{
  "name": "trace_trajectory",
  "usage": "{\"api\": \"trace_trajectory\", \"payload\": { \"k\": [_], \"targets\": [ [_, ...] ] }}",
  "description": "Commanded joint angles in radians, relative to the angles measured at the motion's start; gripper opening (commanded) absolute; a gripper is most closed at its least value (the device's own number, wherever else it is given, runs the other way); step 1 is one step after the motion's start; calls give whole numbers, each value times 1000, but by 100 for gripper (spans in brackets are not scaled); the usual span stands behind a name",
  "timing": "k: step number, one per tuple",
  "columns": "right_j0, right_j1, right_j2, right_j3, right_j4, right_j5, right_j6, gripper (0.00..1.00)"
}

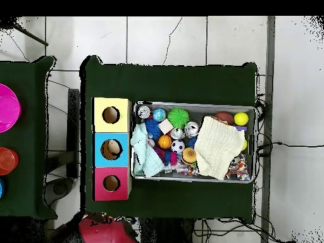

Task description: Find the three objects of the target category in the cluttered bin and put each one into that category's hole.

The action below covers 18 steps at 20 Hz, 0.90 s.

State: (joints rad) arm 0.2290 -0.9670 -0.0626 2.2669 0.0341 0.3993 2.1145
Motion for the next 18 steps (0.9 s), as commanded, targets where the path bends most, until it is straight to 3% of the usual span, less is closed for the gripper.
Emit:
{"api": "trace_trajectory", "payload": {
  "k": [1,3,8,18],
  "targets": [
    [-211,206,48,-63,-31,-177,46,0],
    [-247,244,61,-86,-51,-199,30,0],
    [-253,281,61,-104,-72,-236,51,0],
    [-188,206,28,-101,-52,-152,104,0]
  ]
}}
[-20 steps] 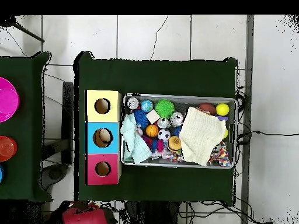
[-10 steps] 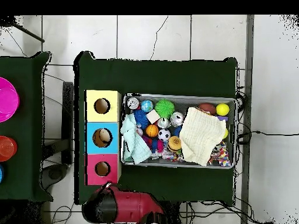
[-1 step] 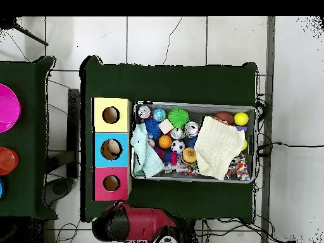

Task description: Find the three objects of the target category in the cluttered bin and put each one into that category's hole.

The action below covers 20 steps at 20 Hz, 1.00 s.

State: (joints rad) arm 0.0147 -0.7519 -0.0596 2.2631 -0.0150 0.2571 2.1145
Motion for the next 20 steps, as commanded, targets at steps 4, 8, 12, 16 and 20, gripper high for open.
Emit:
{"api": "trace_trajectory", "payload": {
  "k": [4,8,12,16,20],
  "targets": [
    [52,-28,14,-94,11,13,117,0],
    [67,-40,9,-97,17,33,118,0],
    [74,-44,1,-110,22,54,116,0],
    [77,-45,-4,-116,26,64,115,0],
    [93,-50,-14,-122,31,82,123,0]
  ]
}}
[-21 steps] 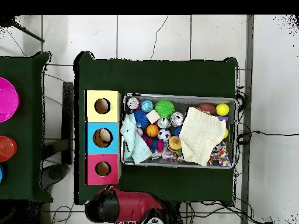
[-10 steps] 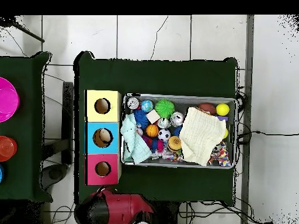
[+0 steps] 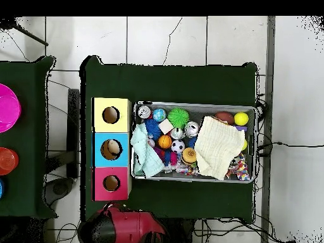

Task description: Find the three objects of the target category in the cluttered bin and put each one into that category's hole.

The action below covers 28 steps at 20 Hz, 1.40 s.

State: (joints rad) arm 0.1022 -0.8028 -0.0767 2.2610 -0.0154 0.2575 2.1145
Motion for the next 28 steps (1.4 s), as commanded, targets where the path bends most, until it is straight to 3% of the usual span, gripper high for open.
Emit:
{"api": "trace_trajectory", "payload": {
  "k": [1,13,20,28],
  "targets": [
    [13,-2,-2,-122,32,89,126,0],
    [94,-23,-33,-169,62,176,167,0],
    [95,-84,-33,-160,65,243,155,0],
    [108,-52,-28,-190,66,236,173,0]
  ]
}}
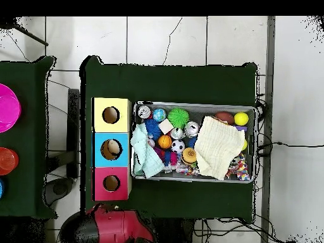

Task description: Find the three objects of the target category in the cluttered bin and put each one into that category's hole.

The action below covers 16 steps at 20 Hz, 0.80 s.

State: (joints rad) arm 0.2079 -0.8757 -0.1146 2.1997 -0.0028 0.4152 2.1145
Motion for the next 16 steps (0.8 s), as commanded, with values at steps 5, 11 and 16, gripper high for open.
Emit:
{"api": "trace_trajectory", "payload": {
  "k": [5,11,16],
  "targets": [
    [17,38,11,-164,61,93,177,0],
    [35,57,5,-223,67,141,188,0],
    [67,82,0,-276,82,176,218,0]
  ]
}}
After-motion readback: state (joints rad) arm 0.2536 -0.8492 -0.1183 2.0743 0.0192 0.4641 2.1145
